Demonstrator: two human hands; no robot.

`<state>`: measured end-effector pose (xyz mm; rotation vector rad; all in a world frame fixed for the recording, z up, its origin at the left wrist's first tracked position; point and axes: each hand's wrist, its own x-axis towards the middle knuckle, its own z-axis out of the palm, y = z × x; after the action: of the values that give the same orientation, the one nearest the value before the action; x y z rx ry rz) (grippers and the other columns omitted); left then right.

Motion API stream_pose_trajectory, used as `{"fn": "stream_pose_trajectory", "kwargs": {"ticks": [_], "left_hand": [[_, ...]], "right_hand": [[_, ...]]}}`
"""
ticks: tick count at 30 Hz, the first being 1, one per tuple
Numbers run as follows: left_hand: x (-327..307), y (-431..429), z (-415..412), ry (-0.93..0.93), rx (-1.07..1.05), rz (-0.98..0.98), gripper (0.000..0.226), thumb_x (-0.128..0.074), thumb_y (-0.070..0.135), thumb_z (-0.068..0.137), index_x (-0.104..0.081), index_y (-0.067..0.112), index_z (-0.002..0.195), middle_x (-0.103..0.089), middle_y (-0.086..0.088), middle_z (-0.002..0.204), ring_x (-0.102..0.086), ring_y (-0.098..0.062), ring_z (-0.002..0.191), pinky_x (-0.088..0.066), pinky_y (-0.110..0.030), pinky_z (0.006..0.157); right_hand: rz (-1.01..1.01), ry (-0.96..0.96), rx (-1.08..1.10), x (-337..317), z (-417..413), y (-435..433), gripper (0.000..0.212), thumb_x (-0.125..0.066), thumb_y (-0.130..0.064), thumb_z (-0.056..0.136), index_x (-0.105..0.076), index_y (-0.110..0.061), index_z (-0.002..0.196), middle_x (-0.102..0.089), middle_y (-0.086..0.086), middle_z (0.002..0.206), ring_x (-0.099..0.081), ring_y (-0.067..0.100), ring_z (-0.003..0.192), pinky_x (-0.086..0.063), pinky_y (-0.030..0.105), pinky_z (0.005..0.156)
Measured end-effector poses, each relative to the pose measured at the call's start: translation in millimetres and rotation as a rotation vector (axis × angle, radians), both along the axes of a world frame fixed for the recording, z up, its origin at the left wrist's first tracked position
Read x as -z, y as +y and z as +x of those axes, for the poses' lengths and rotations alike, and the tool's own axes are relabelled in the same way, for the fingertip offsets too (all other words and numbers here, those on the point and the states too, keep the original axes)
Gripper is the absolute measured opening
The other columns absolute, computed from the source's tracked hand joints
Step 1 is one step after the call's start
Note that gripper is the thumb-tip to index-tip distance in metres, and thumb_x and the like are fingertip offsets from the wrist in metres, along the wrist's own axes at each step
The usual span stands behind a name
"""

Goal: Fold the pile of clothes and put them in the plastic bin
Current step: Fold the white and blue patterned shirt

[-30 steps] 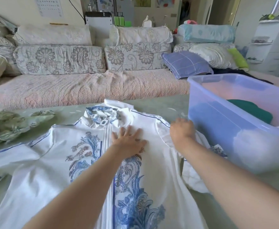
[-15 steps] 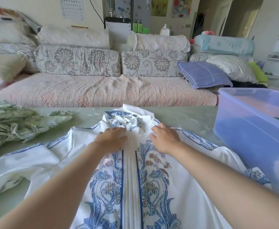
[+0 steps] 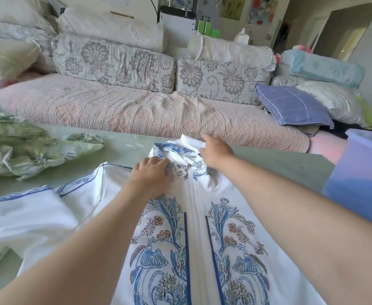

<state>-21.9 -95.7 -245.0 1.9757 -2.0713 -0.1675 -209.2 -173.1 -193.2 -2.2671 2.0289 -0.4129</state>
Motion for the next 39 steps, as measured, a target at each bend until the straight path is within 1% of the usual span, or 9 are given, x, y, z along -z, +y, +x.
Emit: {"fn": "stream_pose_trajectory", "kwargs": {"ticks": [2,8,18,21,23,27,30,34,39], "left_hand": [[-1,-2,2,0.028,-0.004,0.012,0.056,-0.038,0.048,0.097,-0.029,0.031,0.149,-0.029,0.002,0.156,-0.023,-0.026,0.143,-0.019,-0.042,0.116],[-5,2,3,0.097,-0.003,-0.01,0.054,-0.036,0.031,0.098,-0.027,0.027,0.151,-0.034,-0.001,0.154,-0.028,-0.027,0.14,-0.022,-0.043,0.114],[-56,26,-5,0.354,0.027,-0.227,0.085,-0.062,0.024,0.091,-0.007,0.021,0.156,-0.028,-0.008,0.156,-0.024,-0.03,0.143,-0.028,-0.046,0.115],[-72,51,-14,0.352,0.13,-0.265,0.103,-0.073,0.035,0.084,0.001,0.031,0.155,-0.025,-0.004,0.155,-0.024,-0.026,0.143,-0.034,-0.045,0.11],[-83,69,-20,0.351,0.183,-0.259,0.102,-0.077,0.038,0.08,-0.006,0.039,0.154,-0.029,0.0,0.154,-0.026,-0.024,0.142,-0.036,-0.046,0.109],[-94,101,-24,0.299,0.193,-0.267,0.047,-0.071,0.025,0.084,-0.056,0.03,0.128,-0.068,0.0,0.115,-0.061,-0.023,0.105,-0.049,-0.031,0.079],[-94,131,-17,0.06,0.191,-0.083,0.02,-0.064,0.024,0.087,-0.068,0.027,0.107,-0.069,-0.002,0.101,-0.064,-0.025,0.096,-0.045,-0.029,0.071],[-87,171,5,-0.11,0.202,0.155,0.031,-0.058,0.016,0.085,-0.069,0.036,0.106,-0.065,0.007,0.101,-0.062,-0.017,0.088,-0.048,-0.025,0.071],[-70,208,24,-0.151,0.128,0.202,0.044,-0.043,0.003,0.087,-0.068,0.035,0.105,-0.051,0.005,0.114,-0.057,-0.018,0.108,-0.048,-0.029,0.085]], "right_hand": [[0.118,0.099,0.064,4,9,-8,0.066,-0.06,-0.038,0.095,-0.032,-0.014,0.15,-0.049,0.012,0.145,-0.053,0.034,0.126,-0.047,0.039,0.095],[-0.138,0.197,0.073,1,21,-16,0.017,-0.06,-0.018,0.095,-0.069,-0.012,0.109,-0.069,0.009,0.108,-0.064,0.029,0.093,-0.04,0.029,0.068],[-0.359,-0.419,0.004,-70,10,60,0.019,-0.044,-0.007,0.094,-0.062,-0.007,0.099,-0.064,0.008,0.093,-0.057,0.03,0.087,-0.041,0.035,0.069],[-0.255,-0.695,-0.067,-83,9,103,0.034,-0.039,-0.002,0.095,-0.062,-0.006,0.12,-0.065,0.009,0.11,-0.059,0.025,0.094,-0.044,0.033,0.075],[-0.133,-0.796,-0.138,-84,7,136,0.04,-0.039,0.0,0.096,-0.059,-0.008,0.13,-0.064,0.005,0.109,-0.057,0.011,0.077,-0.043,0.023,0.064],[-0.026,-0.666,-0.284,-61,-7,193,0.024,-0.046,-0.007,0.1,-0.066,-0.018,0.098,-0.055,-0.005,0.073,-0.044,0.008,0.06,-0.031,0.026,0.055],[0.022,-0.616,-0.312,-35,-23,225,0.027,-0.051,-0.014,0.099,-0.058,-0.026,0.076,-0.045,-0.012,0.064,-0.04,0.002,0.056,-0.033,0.029,0.058],[0.383,-0.451,-0.421,-26,-30,259,0.014,-0.065,-0.026,0.091,-0.069,-0.037,0.082,-0.067,-0.018,0.08,-0.061,-0.009,0.075,-0.045,0.012,0.07],[0.29,-0.406,-0.246,-24,-39,264,0.041,-0.045,0.0,0.084,-0.071,-0.03,0.095,-0.066,-0.014,0.098,-0.063,0.009,0.092,-0.052,0.021,0.078]]}}
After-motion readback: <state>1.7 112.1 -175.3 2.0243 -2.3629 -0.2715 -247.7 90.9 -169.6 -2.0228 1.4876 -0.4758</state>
